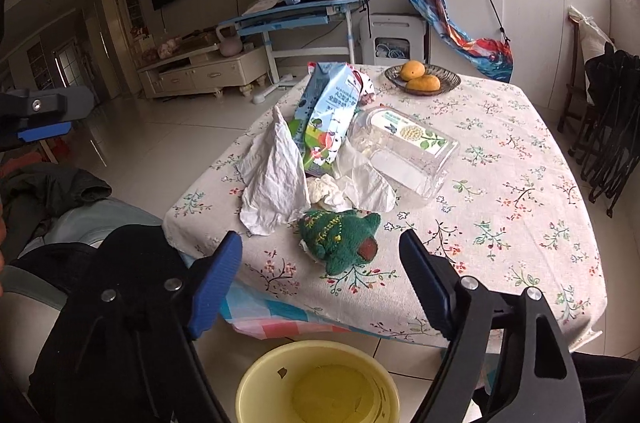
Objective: Collect trash
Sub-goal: 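Grasp the green plush toy with the right gripper while the left grasps white tissue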
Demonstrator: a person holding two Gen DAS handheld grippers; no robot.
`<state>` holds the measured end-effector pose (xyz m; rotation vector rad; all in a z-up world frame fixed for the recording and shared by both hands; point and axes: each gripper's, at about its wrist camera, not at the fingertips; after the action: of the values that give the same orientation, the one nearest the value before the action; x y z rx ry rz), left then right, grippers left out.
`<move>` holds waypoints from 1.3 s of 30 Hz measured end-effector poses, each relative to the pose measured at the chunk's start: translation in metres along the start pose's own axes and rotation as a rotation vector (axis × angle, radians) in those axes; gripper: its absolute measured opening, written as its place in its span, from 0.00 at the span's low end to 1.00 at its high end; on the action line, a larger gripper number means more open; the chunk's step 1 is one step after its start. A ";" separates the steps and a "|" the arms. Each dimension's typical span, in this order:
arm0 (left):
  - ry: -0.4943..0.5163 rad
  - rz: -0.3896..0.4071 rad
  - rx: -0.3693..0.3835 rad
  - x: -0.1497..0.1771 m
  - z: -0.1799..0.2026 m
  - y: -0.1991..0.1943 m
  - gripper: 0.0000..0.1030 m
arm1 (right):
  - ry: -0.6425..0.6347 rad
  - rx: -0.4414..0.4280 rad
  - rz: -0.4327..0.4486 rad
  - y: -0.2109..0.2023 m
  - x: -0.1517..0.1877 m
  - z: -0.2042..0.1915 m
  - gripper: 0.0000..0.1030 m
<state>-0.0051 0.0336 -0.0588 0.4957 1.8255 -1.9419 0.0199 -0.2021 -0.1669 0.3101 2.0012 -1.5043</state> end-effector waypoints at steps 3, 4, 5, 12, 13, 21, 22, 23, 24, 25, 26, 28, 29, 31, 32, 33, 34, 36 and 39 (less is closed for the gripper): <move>0.001 -0.041 0.007 -0.011 0.014 0.036 0.93 | 0.029 -0.015 -0.057 0.029 -0.007 0.007 0.69; 0.005 -0.050 0.006 -0.015 0.020 0.048 0.93 | 0.039 -0.024 -0.072 0.035 -0.008 0.010 0.67; 0.009 -0.060 0.002 -0.018 0.026 0.060 0.93 | 0.047 -0.026 -0.084 0.041 -0.009 0.011 0.65; -0.002 -0.142 -0.050 -0.047 0.051 0.147 0.93 | 0.088 -0.091 -0.116 0.055 -0.004 0.020 0.52; -0.008 -0.156 -0.055 -0.050 0.051 0.158 0.92 | 0.092 -0.099 -0.113 0.053 -0.003 0.021 0.49; -0.040 -0.186 0.089 -0.057 0.035 0.172 0.19 | 0.137 -0.157 -0.091 0.043 0.003 0.028 0.43; -0.048 -0.184 0.101 -0.056 0.031 0.168 0.16 | 0.139 -0.161 -0.088 0.042 0.002 0.028 0.43; -0.054 -0.176 0.107 -0.055 0.028 0.163 0.16 | 0.138 -0.163 -0.081 0.039 0.002 0.028 0.43; -0.053 -0.166 0.112 -0.053 0.025 0.158 0.16 | 0.135 -0.162 -0.073 0.034 0.002 0.026 0.43; -0.049 -0.158 0.120 -0.053 0.023 0.153 0.15 | 0.133 -0.163 -0.067 0.033 0.000 0.026 0.43; -0.050 -0.149 0.126 -0.052 0.021 0.148 0.15 | 0.131 -0.167 -0.063 0.028 0.001 0.024 0.43; -0.054 -0.135 0.144 -0.047 0.014 0.133 0.13 | 0.121 -0.172 -0.054 0.020 0.002 0.020 0.43; -0.051 -0.128 0.152 -0.043 0.011 0.125 0.13 | 0.111 -0.172 -0.052 0.016 0.003 0.017 0.43; -0.039 -0.115 0.162 -0.038 0.008 0.111 0.13 | 0.092 -0.172 -0.048 0.005 0.009 0.011 0.43; -0.032 -0.115 0.163 -0.036 0.007 0.109 0.13 | 0.084 -0.168 -0.052 0.002 0.012 0.009 0.43; -0.027 -0.122 0.161 -0.036 0.007 0.110 0.13 | 0.077 -0.164 -0.057 0.000 0.016 0.008 0.43; -0.026 -0.139 0.166 -0.037 0.008 0.112 0.13 | 0.072 -0.162 -0.065 -0.002 0.020 0.006 0.43; -0.034 -0.176 0.157 -0.041 0.011 0.122 0.17 | 0.072 -0.163 -0.083 -0.003 0.027 0.005 0.43; -0.029 -0.173 0.089 -0.047 0.021 0.138 0.65 | 0.080 -0.170 -0.108 0.001 0.033 0.005 0.43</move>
<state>0.1095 0.0094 -0.1488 0.3444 1.8232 -2.1403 -0.0038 -0.2115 -0.1884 0.1972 2.2239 -1.3935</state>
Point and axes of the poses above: each gripper's, at about its wrist camera, not at the fingertips, and y roughly the way its jaws point, z to its right, x to its underside, and after that the axes turned 11 degrees about -z, right-handed
